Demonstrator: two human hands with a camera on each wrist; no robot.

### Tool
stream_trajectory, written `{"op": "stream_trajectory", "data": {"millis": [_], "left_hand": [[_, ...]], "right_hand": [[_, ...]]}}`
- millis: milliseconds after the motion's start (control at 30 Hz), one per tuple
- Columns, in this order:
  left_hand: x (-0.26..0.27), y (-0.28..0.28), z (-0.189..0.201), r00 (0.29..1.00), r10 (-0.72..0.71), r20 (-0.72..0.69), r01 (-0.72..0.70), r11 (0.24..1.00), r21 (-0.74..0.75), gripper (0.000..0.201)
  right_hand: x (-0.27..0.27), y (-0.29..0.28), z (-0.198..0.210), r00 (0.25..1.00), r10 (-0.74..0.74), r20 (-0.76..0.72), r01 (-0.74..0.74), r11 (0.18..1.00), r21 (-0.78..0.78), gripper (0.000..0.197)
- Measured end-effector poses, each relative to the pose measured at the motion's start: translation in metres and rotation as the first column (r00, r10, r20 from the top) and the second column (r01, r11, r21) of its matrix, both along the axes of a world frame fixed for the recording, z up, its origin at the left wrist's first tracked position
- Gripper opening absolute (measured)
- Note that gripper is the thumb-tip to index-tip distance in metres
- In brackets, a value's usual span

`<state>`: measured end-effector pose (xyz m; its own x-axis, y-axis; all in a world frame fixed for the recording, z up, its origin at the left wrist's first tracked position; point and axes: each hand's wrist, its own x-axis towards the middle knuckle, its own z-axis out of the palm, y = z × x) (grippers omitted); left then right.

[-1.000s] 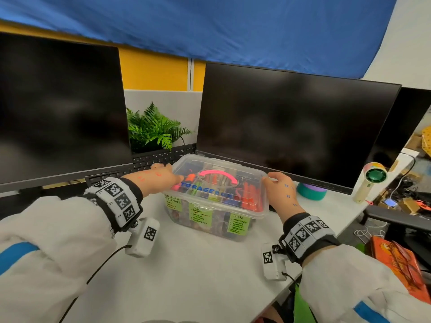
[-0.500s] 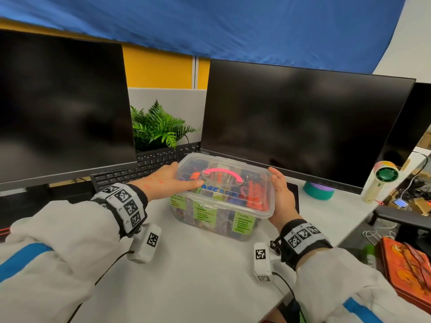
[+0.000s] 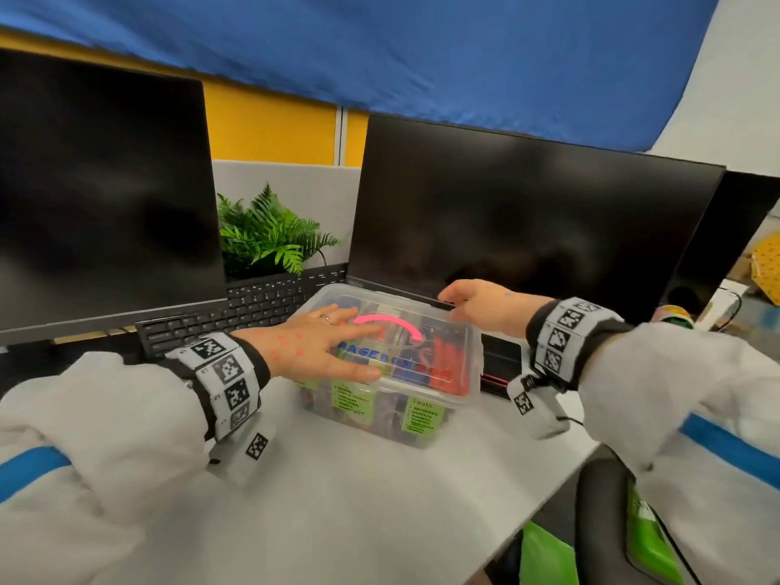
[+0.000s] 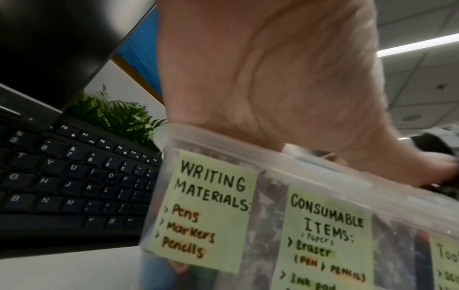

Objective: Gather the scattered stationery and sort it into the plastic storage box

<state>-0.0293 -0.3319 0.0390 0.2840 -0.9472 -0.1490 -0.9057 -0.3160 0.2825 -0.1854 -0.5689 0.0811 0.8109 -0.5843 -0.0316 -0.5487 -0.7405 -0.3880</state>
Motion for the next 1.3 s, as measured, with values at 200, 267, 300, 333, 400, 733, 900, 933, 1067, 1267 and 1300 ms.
{"op": "stream_trajectory", "data": {"millis": [200, 267, 300, 333, 400, 733, 900, 933, 1067, 1267, 1300], "left_hand": [[0.001, 0.0, -0.009, 0.999, -0.026, 0.038, 0.026, 1.0, 0.0, 0.103], [0.002, 0.0, -0.01, 0.998, -0.022, 0.054, 0.023, 1.0, -0.011, 0.095], [0.003, -0.001, -0.012, 0.998, -0.019, 0.059, 0.021, 1.0, -0.018, 0.092], [0.003, -0.001, -0.013, 0.998, -0.018, 0.065, 0.02, 0.999, -0.026, 0.09], [0.005, -0.002, -0.017, 0.996, -0.018, 0.082, 0.022, 0.998, -0.053, 0.091], [0.002, -0.001, -0.025, 0.984, 0.019, 0.178, 0.014, 0.984, -0.179, 0.094], [-0.001, 0.0, -0.023, 0.982, 0.008, 0.187, 0.024, 0.985, -0.169, 0.092], [-0.003, 0.001, -0.023, 0.982, 0.01, 0.186, 0.022, 0.985, -0.171, 0.092], [-0.006, 0.003, -0.024, 0.974, 0.035, 0.224, 0.019, 0.972, -0.234, 0.092], [-0.022, 0.026, -0.028, 0.97, 0.177, 0.169, -0.094, 0.907, -0.41, 0.106], [-0.017, 0.035, -0.031, 0.966, 0.221, 0.134, -0.139, 0.882, -0.451, 0.106]], "right_hand": [[0.037, 0.003, 0.009, 0.899, 0.082, -0.429, -0.182, 0.963, -0.198, 0.061], [0.041, 0.0, 0.015, 0.855, 0.082, -0.512, -0.217, 0.953, -0.211, 0.066], [0.042, -0.001, 0.016, 0.841, 0.089, -0.534, -0.224, 0.956, -0.192, 0.067], [0.044, -0.004, 0.017, 0.833, 0.102, -0.544, -0.219, 0.963, -0.155, 0.067], [0.048, -0.009, 0.017, 0.834, 0.113, -0.54, -0.164, 0.985, -0.047, 0.067], [0.029, 0.0, 0.0, 0.946, 0.077, -0.314, 0.036, 0.94, 0.338, 0.064], [0.012, 0.022, -0.034, 0.989, -0.089, -0.119, 0.09, 0.996, 0.002, 0.06], [0.009, 0.024, -0.04, 0.988, -0.147, -0.057, 0.146, 0.989, -0.014, 0.06], [-0.006, 0.029, -0.051, 0.911, -0.349, 0.219, 0.284, 0.916, 0.282, 0.057], [0.006, 0.068, -0.034, 0.955, -0.264, 0.138, 0.27, 0.962, -0.028, 0.055], [0.012, 0.083, -0.03, 0.967, -0.197, 0.16, 0.207, 0.977, -0.051, 0.052]]}}
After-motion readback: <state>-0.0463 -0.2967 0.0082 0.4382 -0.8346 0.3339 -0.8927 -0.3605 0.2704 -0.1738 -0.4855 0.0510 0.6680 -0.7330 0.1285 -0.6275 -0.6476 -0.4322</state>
